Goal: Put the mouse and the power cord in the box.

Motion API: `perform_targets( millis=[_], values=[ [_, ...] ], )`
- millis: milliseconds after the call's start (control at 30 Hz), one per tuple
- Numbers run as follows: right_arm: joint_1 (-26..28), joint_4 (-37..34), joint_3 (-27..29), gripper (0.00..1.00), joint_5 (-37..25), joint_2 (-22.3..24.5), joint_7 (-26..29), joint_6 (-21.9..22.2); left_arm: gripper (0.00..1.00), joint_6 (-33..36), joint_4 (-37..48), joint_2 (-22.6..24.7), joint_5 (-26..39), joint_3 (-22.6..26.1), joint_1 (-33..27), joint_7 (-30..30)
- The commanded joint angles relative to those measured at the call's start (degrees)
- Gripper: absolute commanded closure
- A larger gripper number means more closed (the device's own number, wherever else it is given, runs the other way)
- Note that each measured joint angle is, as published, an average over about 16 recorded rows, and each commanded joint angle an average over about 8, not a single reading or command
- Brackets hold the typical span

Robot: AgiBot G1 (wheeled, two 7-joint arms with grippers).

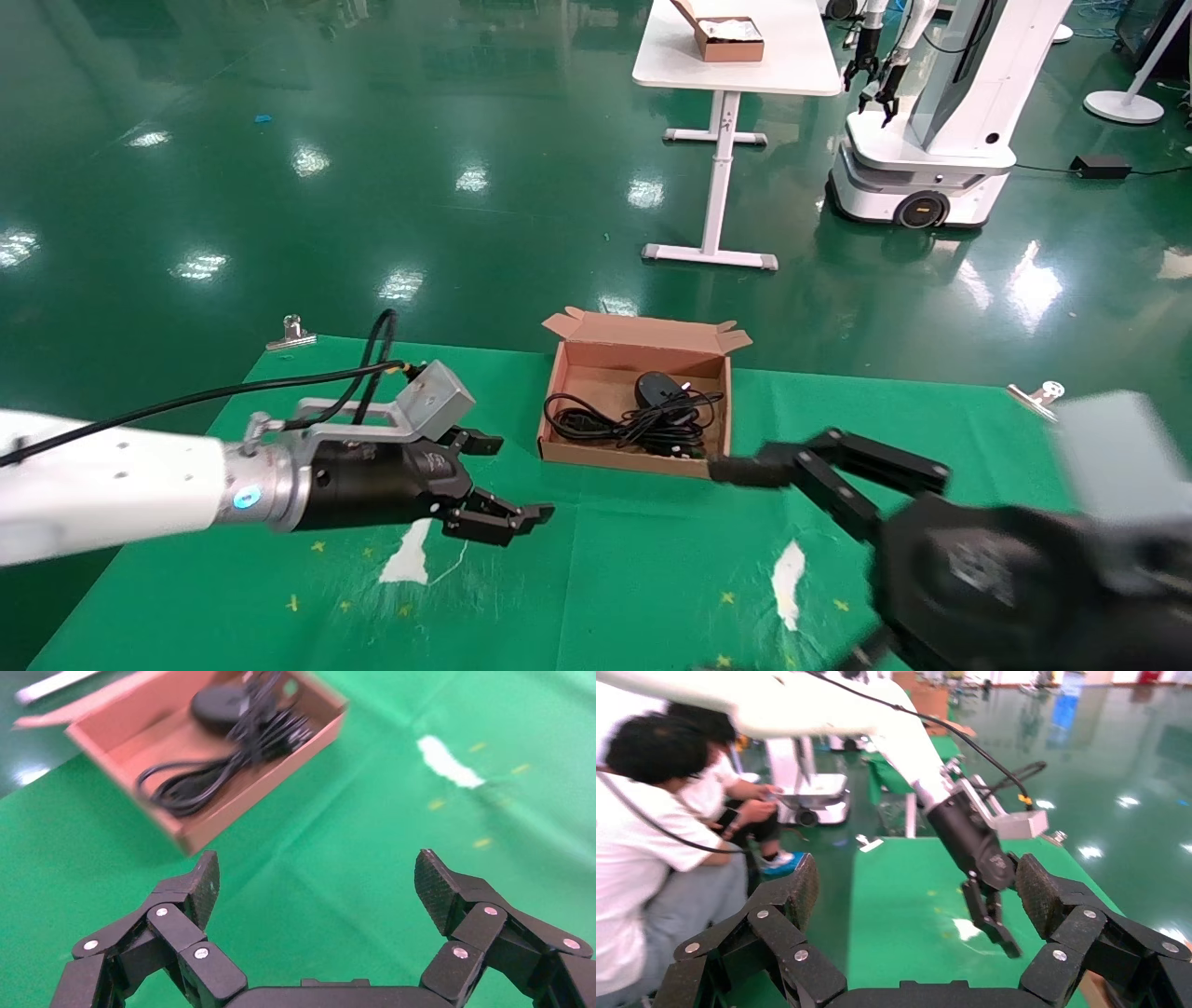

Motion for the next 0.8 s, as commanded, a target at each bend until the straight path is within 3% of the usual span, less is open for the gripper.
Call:
perform_targets(
  millis=[33, 800],
  values=[
    [-1.14, 1.47, 1.41, 0.0, 1.87, 1.36, 0.79, -1.41, 0.0, 1.64, -1.76, -1.34, -2.12, -2.1, 1.55, 0.86],
    [-1.39, 1.8, 1.66, 0.0, 2.41, 1.74, 0.93, -1.75, 0.0, 20.7, -22.27, -16.9, -26.82, -26.58, 19.63, 10.9]
  ],
)
